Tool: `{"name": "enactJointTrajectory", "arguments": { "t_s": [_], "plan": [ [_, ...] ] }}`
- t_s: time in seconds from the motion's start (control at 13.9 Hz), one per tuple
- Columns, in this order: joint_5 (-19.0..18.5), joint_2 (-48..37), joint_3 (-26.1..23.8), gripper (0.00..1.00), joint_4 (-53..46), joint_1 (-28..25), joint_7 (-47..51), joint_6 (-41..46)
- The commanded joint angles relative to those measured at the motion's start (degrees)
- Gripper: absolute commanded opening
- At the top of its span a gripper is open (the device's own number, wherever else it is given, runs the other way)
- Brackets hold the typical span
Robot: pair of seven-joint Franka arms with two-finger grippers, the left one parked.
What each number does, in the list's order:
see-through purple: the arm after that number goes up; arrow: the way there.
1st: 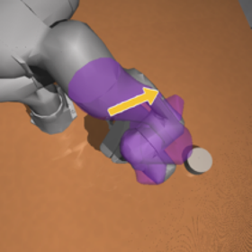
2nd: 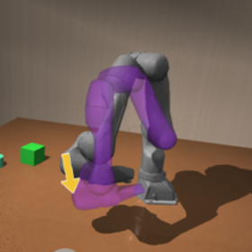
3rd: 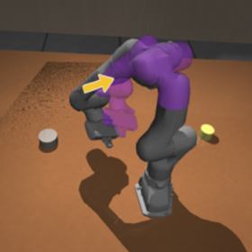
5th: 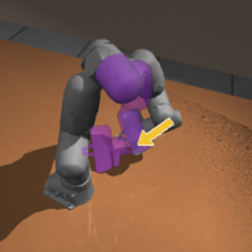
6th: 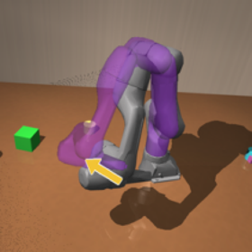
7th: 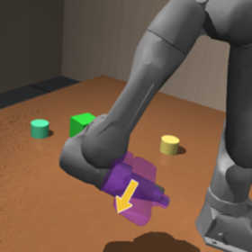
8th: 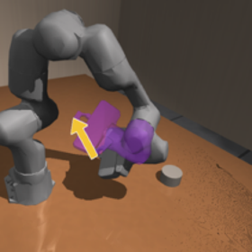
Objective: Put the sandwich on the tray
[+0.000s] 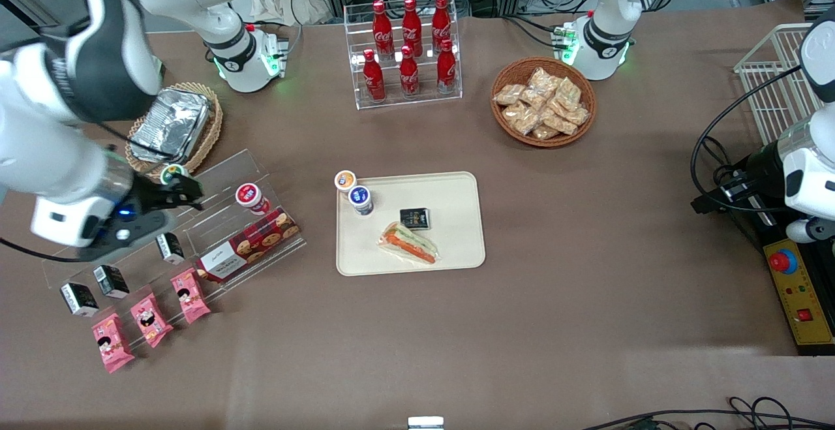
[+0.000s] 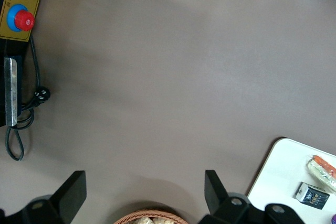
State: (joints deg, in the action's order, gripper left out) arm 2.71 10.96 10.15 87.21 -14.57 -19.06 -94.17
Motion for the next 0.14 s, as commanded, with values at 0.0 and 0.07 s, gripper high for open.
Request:
{"name": "enactJointTrajectory", "arguments": {
  "t_s": [0.0, 0.07],
  "plan": [
    [0.5, -1.3, -0.6, 0.99, 0.9, 3.8, 0.1, 2.3],
    [0.1, -1.7, -0.3, 0.99, -0.3, 4.2, 0.2, 2.8]
  ]
}}
